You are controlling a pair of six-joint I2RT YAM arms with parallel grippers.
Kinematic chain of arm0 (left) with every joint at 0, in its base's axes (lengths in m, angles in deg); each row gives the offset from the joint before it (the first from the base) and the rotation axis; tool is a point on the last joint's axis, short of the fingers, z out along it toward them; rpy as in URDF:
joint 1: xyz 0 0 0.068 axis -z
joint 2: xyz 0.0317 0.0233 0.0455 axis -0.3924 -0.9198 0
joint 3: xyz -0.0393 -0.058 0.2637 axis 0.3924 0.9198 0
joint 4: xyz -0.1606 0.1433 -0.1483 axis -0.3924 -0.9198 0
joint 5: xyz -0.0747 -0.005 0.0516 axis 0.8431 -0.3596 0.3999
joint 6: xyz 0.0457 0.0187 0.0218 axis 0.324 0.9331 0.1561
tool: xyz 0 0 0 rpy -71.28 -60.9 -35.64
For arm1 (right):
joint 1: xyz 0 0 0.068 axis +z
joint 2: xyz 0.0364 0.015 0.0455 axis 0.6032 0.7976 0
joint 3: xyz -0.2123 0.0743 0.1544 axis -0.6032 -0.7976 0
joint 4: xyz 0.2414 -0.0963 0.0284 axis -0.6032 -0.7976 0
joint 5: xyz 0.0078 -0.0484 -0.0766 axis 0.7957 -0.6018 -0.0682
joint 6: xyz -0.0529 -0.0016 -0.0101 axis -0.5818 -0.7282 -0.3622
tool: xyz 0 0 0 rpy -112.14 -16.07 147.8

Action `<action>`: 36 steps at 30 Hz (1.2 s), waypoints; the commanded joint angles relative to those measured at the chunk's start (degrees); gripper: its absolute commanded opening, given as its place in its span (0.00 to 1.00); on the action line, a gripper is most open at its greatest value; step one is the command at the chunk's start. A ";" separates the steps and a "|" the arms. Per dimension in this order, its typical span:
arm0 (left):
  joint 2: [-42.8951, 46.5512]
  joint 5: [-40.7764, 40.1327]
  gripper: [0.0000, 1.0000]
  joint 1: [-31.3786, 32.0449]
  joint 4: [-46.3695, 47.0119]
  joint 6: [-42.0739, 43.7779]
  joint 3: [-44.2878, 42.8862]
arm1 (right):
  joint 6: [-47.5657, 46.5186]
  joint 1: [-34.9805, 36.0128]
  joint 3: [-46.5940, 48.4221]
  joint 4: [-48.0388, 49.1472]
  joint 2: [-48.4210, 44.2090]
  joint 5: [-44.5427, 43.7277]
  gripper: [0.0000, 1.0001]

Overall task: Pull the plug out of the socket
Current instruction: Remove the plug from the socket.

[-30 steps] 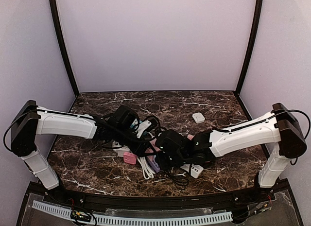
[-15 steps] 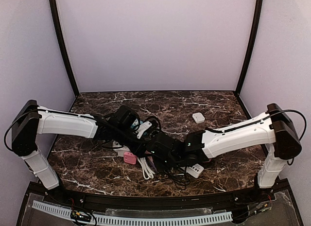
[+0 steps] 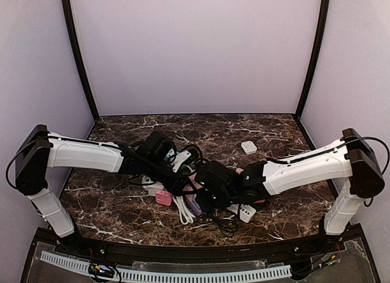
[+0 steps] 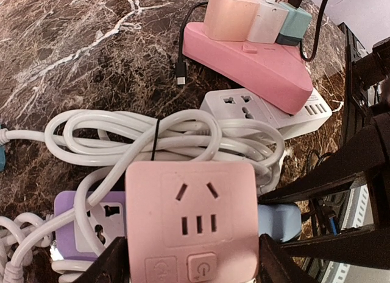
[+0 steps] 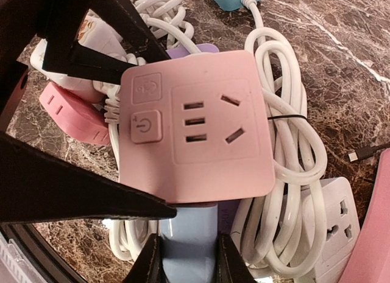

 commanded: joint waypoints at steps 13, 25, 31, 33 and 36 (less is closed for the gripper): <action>-3.53 -2.51 0.35 0.03 -7.39 0.91 1.30 | 2.09 -2.34 -2.02 4.00 -3.23 1.60 0.00; -4.20 -3.51 0.33 0.05 -8.27 1.02 0.93 | 0.75 1.42 2.73 -2.64 -0.29 -4.09 0.00; -4.20 -3.60 0.33 0.04 -8.36 1.03 0.87 | -0.84 3.25 4.50 -5.76 1.69 -5.24 0.00; -4.17 -3.66 0.33 0.03 -8.43 1.03 0.83 | -1.66 3.74 4.69 -6.61 2.17 -5.47 0.00; -4.17 -3.83 0.33 0.05 -8.60 1.10 0.78 | -2.76 4.32 4.59 -7.46 2.42 -5.22 0.00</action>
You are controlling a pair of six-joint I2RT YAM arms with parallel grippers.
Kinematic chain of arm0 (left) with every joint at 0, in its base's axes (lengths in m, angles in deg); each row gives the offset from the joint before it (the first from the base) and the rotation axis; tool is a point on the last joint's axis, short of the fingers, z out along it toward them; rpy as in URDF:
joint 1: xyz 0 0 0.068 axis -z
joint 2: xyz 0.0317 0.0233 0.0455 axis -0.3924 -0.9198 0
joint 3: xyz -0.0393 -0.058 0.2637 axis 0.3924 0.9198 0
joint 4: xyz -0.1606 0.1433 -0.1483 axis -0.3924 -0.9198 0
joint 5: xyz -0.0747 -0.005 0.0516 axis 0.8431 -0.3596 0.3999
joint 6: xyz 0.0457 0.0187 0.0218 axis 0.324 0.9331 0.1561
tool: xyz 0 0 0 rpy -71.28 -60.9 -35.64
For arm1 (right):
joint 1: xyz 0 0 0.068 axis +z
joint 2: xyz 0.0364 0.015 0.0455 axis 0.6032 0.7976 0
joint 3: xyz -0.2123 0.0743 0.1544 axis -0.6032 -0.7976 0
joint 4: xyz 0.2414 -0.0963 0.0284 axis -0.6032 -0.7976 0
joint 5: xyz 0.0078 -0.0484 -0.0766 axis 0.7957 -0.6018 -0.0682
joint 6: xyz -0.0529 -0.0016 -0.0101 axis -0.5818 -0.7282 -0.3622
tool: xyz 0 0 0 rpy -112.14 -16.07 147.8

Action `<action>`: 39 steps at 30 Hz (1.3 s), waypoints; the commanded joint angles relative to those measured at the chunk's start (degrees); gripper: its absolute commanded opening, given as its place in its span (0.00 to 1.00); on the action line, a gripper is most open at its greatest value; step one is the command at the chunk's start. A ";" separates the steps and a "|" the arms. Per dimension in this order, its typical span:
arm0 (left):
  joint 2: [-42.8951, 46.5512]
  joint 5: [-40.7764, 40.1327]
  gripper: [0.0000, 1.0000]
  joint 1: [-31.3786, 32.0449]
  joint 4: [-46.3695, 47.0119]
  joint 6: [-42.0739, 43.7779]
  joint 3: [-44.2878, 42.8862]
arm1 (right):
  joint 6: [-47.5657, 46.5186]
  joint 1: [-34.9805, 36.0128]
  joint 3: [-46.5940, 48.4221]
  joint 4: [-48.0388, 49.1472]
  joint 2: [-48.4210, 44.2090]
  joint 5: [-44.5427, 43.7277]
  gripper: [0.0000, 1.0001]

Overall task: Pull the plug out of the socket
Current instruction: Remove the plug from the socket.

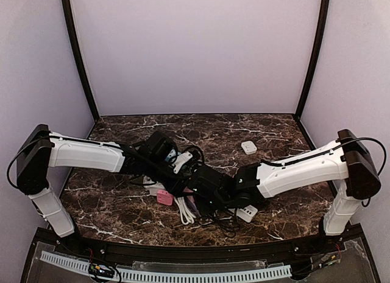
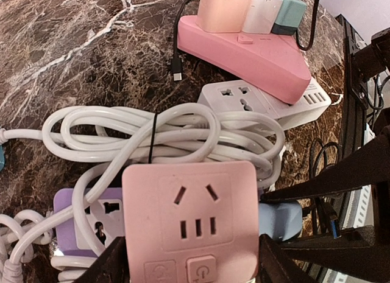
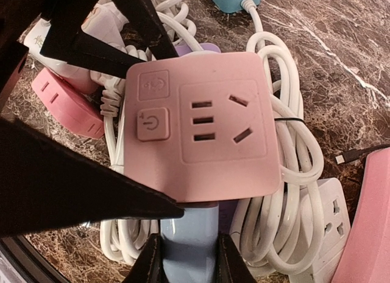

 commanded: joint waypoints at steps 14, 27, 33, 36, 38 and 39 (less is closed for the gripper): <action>-3.63 -5.02 0.32 -0.23 -8.06 0.62 1.65 | -4.24 2.38 0.31 -3.78 -0.31 -0.21 0.00; -3.81 -4.49 0.32 -0.20 -7.85 0.84 1.81 | 3.90 -1.78 -1.61 -3.68 -3.32 1.33 0.00; -3.69 -4.57 0.31 -0.20 -7.87 0.90 1.76 | 6.01 -4.11 -3.81 -3.23 -5.52 3.56 0.00; -3.77 -4.61 0.31 -0.19 -7.80 1.03 1.79 | 5.65 -4.50 -4.06 -2.64 -6.02 4.06 0.00; -3.78 -4.61 0.31 -0.20 -7.82 1.00 1.75 | 5.36 -4.58 -4.02 -2.51 -5.88 4.24 0.00; -3.78 -4.64 0.31 -0.23 -7.85 1.00 1.74 | 5.27 -4.57 -4.00 -2.42 -5.80 4.41 0.00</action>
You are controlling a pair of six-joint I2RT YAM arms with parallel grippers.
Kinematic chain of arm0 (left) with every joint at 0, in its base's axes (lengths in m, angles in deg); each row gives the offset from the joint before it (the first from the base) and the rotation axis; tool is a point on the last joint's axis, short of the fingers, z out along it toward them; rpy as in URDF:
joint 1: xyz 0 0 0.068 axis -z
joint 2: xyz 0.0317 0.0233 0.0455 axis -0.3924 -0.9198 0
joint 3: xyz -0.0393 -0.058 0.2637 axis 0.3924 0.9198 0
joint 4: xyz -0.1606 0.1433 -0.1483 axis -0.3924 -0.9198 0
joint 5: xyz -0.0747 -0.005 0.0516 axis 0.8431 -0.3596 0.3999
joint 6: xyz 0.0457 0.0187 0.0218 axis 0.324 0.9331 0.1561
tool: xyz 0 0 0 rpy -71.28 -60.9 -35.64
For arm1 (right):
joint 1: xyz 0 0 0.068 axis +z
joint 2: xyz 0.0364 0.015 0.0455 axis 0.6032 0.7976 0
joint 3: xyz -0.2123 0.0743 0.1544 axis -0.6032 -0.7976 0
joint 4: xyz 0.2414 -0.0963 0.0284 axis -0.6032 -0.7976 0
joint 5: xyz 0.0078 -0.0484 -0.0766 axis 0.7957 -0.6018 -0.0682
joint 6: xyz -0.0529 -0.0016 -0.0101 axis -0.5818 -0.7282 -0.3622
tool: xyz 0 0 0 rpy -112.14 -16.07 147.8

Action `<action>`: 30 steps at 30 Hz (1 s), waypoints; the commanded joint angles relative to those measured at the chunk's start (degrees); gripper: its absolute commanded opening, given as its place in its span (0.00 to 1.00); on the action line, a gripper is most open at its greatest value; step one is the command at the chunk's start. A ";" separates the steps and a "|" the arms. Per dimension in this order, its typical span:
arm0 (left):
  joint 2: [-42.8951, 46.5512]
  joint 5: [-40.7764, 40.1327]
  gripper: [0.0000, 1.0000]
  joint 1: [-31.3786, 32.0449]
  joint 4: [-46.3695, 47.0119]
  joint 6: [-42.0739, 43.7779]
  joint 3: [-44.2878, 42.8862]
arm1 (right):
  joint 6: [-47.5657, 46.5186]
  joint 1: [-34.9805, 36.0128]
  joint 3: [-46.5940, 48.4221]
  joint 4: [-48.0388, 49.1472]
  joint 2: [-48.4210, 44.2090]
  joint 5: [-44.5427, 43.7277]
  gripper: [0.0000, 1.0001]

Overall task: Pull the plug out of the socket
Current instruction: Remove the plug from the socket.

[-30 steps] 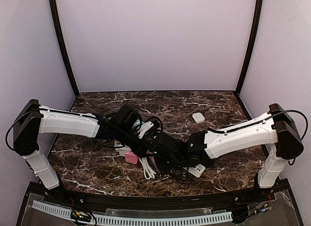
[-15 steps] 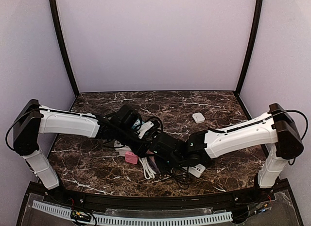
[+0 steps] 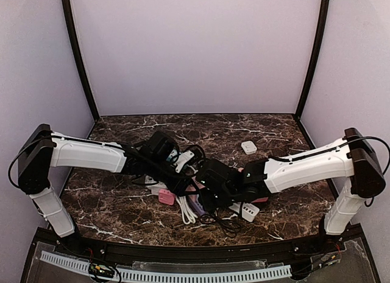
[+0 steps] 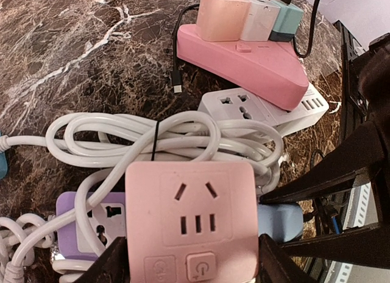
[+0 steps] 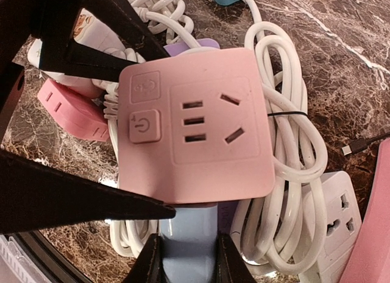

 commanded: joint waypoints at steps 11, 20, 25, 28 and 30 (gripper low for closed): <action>-3.25 -4.71 0.30 -0.49 -9.10 1.04 2.02 | -4.14 0.05 -4.24 1.81 -4.46 0.30 0.00; -3.43 -4.71 0.30 -0.50 -9.27 1.04 1.92 | -9.13 1.50 -4.16 3.41 -4.45 1.43 0.00; -3.43 -4.91 0.30 -0.54 -9.55 1.35 1.75 | -10.69 2.70 -3.45 3.34 -4.11 1.09 0.00; -3.50 -4.94 0.30 -0.51 -9.55 1.31 1.74 | -10.47 2.91 -2.97 2.75 -3.68 0.67 0.00; -3.51 -4.95 0.30 -0.50 -9.55 1.30 1.70 | -10.48 3.07 -2.54 2.39 -3.36 0.50 0.00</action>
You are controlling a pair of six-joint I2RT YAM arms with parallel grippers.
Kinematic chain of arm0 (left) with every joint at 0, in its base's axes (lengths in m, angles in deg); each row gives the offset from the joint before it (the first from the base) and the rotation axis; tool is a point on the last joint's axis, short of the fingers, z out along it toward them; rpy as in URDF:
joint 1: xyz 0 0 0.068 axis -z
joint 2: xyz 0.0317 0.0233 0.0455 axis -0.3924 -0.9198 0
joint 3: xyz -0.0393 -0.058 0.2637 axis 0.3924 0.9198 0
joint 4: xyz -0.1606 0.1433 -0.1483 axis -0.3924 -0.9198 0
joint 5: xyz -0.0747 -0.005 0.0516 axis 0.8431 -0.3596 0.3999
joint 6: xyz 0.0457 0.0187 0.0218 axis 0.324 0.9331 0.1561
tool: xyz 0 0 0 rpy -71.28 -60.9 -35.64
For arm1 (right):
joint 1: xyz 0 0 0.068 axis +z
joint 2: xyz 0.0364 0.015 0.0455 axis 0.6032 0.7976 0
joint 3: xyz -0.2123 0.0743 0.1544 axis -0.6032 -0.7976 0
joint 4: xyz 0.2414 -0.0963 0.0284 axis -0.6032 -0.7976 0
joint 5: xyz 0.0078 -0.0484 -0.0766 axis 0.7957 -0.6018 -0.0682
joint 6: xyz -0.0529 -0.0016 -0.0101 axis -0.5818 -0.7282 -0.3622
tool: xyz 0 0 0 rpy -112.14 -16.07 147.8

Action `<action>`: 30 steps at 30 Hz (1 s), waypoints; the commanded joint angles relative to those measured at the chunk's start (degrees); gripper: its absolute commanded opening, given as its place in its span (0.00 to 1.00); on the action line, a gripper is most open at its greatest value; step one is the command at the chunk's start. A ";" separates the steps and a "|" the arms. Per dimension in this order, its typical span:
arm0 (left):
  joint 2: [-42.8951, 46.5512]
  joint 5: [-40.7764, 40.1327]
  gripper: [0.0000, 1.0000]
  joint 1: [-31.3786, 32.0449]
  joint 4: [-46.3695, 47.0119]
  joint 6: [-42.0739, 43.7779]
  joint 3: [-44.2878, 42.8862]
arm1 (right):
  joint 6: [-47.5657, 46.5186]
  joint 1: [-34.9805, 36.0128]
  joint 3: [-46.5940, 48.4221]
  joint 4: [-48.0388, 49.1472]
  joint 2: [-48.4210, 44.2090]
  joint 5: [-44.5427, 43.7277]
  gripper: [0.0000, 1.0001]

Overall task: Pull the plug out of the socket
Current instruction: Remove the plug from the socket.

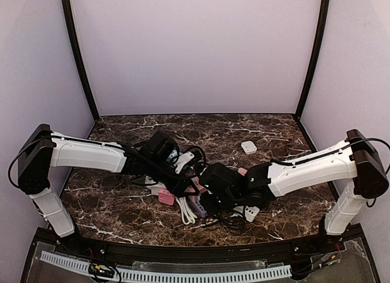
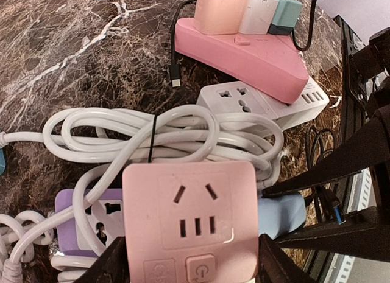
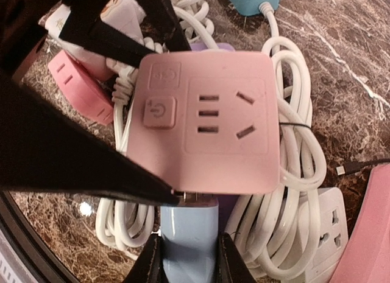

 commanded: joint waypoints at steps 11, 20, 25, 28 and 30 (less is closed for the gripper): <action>-3.52 -4.75 0.30 -0.65 -9.37 0.74 1.79 | 4.46 2.33 3.63 -6.67 -1.53 -3.17 0.00; -3.29 -4.92 0.30 -0.65 -9.35 0.61 1.67 | 5.73 3.39 1.81 -9.88 -9.02 -3.20 0.00; -0.97 -5.37 0.46 -0.61 -9.19 1.09 1.78 | 8.91 3.44 1.07 -16.17 -15.16 -6.75 0.00; 1.42 -4.98 0.66 -0.60 -8.93 2.65 1.71 | 9.28 2.84 2.12 -20.72 -18.38 -9.68 0.00; 3.67 -4.48 0.77 -0.60 -8.38 3.49 1.95 | 8.99 2.03 2.83 -22.98 -20.35 -10.89 0.00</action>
